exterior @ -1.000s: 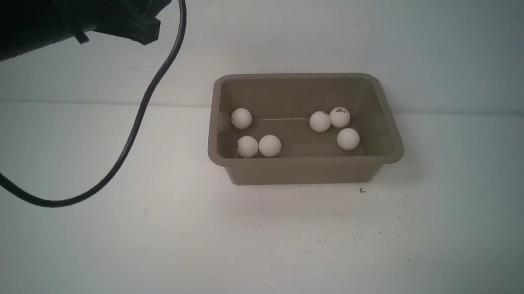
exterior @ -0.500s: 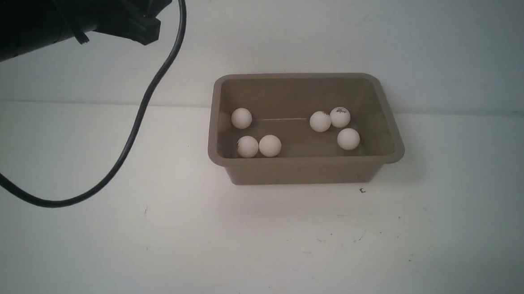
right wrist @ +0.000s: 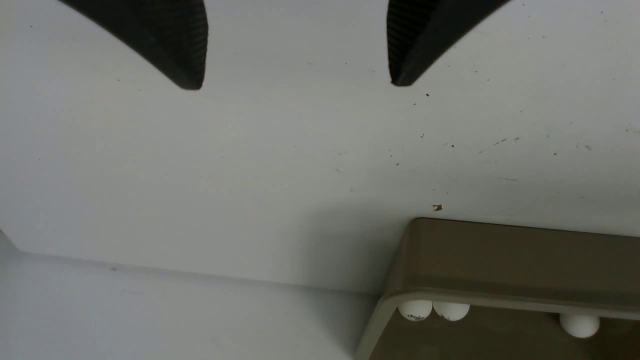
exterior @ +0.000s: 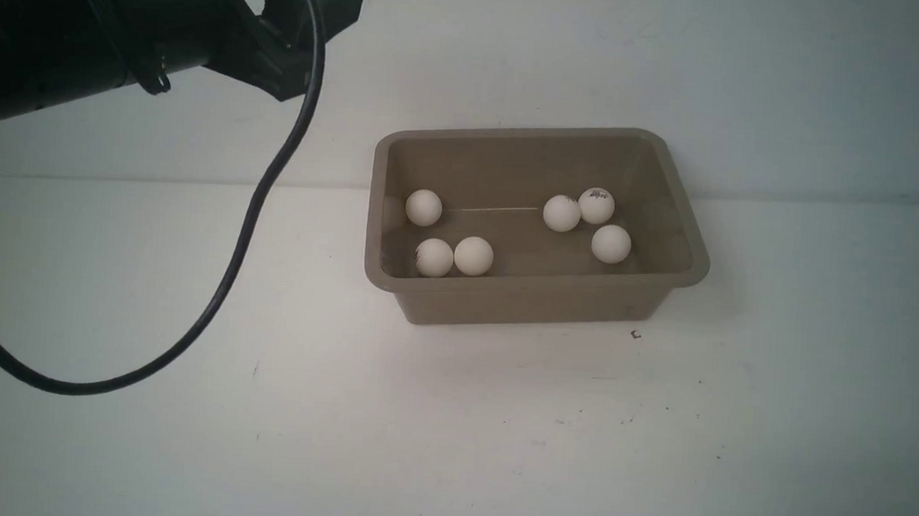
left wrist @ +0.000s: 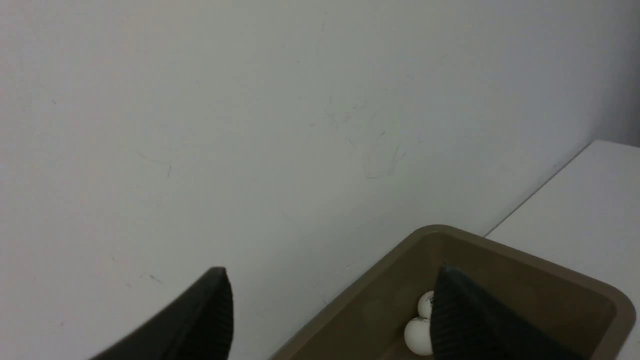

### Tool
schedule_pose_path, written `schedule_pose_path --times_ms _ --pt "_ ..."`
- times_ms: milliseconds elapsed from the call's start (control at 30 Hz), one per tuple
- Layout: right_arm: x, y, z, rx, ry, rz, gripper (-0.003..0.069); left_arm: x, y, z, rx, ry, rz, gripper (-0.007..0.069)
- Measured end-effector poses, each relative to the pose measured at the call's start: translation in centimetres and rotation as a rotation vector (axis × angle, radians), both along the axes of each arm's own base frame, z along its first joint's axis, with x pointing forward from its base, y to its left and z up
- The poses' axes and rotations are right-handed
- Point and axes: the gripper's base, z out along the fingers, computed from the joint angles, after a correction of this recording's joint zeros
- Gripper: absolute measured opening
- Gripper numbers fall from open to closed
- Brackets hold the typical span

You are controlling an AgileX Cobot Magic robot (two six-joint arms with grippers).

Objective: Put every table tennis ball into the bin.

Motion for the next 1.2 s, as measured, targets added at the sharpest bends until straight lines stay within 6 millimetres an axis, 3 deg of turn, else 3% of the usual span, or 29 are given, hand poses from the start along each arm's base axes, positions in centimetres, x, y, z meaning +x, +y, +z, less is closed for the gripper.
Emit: schedule_pose_path --times_ms 200,433,567,833,967,1100,1200 --pt "0.0 0.0 0.0 0.0 0.0 0.0 0.0444 0.0 0.0 0.0 -0.019 0.015 0.0 0.0479" --pt "0.0 0.0 0.0 0.0 0.0 0.0 0.0444 0.0 0.0 0.0 -0.28 0.198 0.034 0.0479" --pt "0.0 0.0 0.0 0.0 0.0 0.0 0.0444 -0.5 -0.1 0.4 -0.313 0.209 0.014 0.0479" --pt "0.0 0.0 0.0 0.0 -0.001 0.0 0.0444 -4.8 0.1 4.9 -0.25 0.004 -0.045 0.0479" --pt "0.0 0.0 0.0 0.0 -0.001 0.0 0.0444 -8.3 0.6 7.7 -0.215 -0.142 -0.057 0.0479" --pt "0.0 0.0 0.0 0.0 -0.001 0.0 0.0444 -8.9 1.0 8.4 -0.236 -0.155 -0.013 0.0479" --pt "0.0 0.0 0.0 0.0 -0.001 0.0 0.0444 -8.4 1.6 7.5 -0.266 -0.023 0.074 0.0479"
